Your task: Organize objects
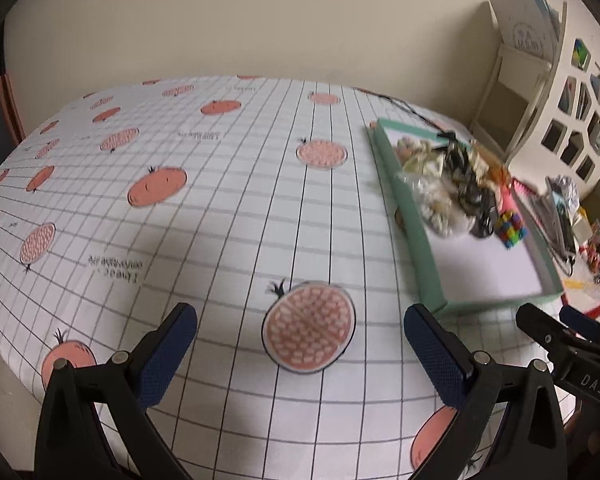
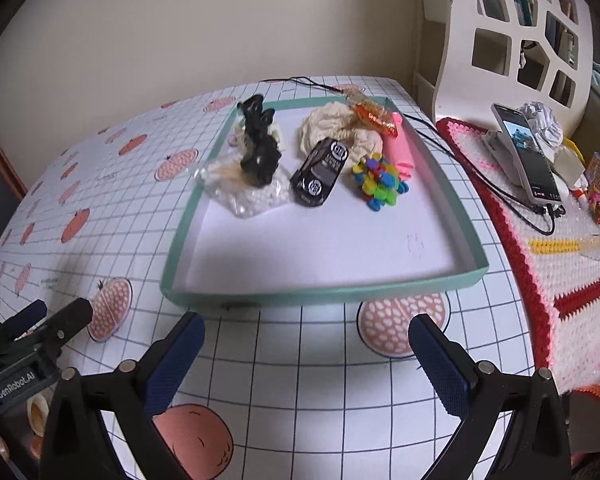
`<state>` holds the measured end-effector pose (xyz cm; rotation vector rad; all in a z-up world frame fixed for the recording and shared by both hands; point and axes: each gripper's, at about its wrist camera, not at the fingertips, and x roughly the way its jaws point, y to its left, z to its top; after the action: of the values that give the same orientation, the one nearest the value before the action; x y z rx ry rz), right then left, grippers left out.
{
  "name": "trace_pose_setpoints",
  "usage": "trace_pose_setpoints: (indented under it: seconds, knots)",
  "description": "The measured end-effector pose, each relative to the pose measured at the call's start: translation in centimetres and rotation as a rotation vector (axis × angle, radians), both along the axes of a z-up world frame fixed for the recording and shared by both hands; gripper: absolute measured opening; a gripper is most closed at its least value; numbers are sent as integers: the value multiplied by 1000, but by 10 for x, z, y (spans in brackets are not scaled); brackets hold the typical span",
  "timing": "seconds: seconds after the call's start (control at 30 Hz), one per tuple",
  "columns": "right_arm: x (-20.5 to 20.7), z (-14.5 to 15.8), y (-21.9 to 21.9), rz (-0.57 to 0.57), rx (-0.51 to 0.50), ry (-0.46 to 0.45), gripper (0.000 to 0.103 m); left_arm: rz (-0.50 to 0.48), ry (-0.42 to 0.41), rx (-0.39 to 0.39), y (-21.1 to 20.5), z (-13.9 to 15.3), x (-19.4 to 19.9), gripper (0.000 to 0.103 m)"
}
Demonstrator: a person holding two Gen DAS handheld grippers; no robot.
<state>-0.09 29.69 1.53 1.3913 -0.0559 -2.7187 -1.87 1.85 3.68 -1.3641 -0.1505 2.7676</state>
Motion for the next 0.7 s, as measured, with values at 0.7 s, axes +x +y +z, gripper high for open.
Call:
trace_pose_setpoints:
  seconds: [0.7]
  knots:
    - [6,-36,-7,-1,69,-66,103,-8,-91,-50,-3,-31,7,103]
